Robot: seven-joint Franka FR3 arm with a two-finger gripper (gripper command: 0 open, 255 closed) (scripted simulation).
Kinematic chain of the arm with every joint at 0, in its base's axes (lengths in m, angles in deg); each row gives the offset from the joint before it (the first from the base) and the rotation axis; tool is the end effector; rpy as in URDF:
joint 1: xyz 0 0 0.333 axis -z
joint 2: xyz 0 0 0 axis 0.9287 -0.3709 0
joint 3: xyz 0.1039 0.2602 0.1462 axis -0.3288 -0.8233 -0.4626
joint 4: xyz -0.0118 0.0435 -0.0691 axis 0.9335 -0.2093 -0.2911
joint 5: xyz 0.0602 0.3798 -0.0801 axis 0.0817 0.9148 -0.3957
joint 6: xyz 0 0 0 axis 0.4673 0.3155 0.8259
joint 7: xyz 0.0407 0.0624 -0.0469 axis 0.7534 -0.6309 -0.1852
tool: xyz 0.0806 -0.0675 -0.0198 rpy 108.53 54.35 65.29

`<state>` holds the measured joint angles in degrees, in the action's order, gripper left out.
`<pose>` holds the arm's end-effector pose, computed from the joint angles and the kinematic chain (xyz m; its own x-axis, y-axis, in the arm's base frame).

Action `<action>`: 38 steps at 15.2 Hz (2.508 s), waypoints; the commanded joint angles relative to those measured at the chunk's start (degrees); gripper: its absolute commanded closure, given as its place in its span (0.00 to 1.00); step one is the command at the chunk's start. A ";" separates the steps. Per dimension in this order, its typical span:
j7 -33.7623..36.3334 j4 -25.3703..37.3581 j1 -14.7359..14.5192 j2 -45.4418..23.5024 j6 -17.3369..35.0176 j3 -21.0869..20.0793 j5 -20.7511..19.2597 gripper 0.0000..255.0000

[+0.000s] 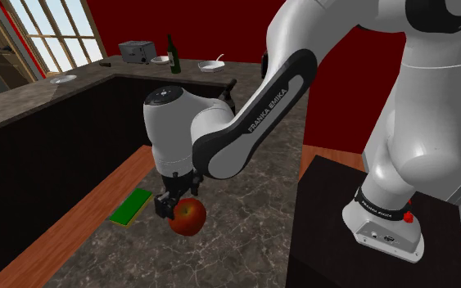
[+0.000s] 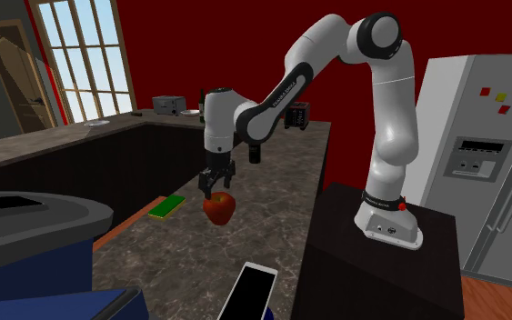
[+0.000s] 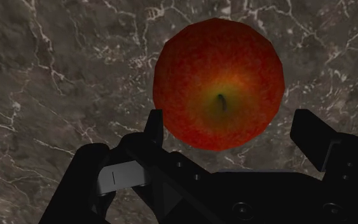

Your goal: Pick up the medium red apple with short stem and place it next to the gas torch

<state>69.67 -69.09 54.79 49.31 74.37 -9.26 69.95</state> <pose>0.4309 0.3782 0.3180 0.9944 0.0577 0.0884 0.0597 -0.9980 -0.0206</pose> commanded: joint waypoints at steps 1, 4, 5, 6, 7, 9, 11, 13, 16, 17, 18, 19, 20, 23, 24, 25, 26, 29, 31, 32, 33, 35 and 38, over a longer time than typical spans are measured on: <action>0.02 0.03 -0.01 -0.06 0.04 0.02 -0.05 0.00; 0.02 0.02 -0.01 -0.05 0.03 0.02 -0.04 0.00; 0.02 0.02 -0.01 -0.05 0.03 0.02 -0.04 1.00; 0.02 0.02 -0.01 -0.05 0.03 0.02 -0.04 1.00; 0.02 0.02 -0.01 -0.05 0.03 0.02 -0.04 1.00; 0.02 0.02 -0.01 -0.05 0.03 0.02 -0.04 1.00; 0.02 0.02 -0.01 -0.05 0.03 0.02 -0.04 1.00; 0.01 0.02 -0.01 -0.05 0.03 0.02 -0.04 1.00; -0.66 0.41 0.25 1.01 -1.25 -0.32 0.89 1.00; -0.99 0.63 0.37 1.54 -1.90 -0.47 1.34 1.00; -1.31 0.85 0.48 2.05 -2.56 -0.61 1.79 1.00; -1.62 1.09 0.58 2.55 -3.22 -0.74 2.22 1.00; -1.93 1.35 0.68 3.05 -3.88 -0.85 2.64 1.00; -2.80 2.19 0.93 4.47 -5.90 -1.15 3.83 1.00; -3.07 2.49 1.00 4.92 -6.59 -1.23 4.20 1.00; -3.34 2.81 1.07 5.36 -7.27 -1.30 4.56 1.00; -3.59 3.15 1.13 5.79 -7.96 -1.37 4.91 1.00; -4.31 4.22 1.29 7.01 -10.05 -1.52 5.87 1.00; -4.75 5.01 1.38 7.76 -11.46 -1.59 6.46 1.00; -4.96 5.42 1.43 8.12 -12.17 -1.62 6.73 1.00; -5.16 5.84 1.46 8.46 -12.88 -1.64 6.99 1.00; -5.53 6.73 1.53 9.12 -14.31 -1.68 7.48 1.00; -6.03 8.15 1.62 10.00 -16.47 -1.70 8.12 1.00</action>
<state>63.80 -61.36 56.37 59.06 58.54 -10.96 77.88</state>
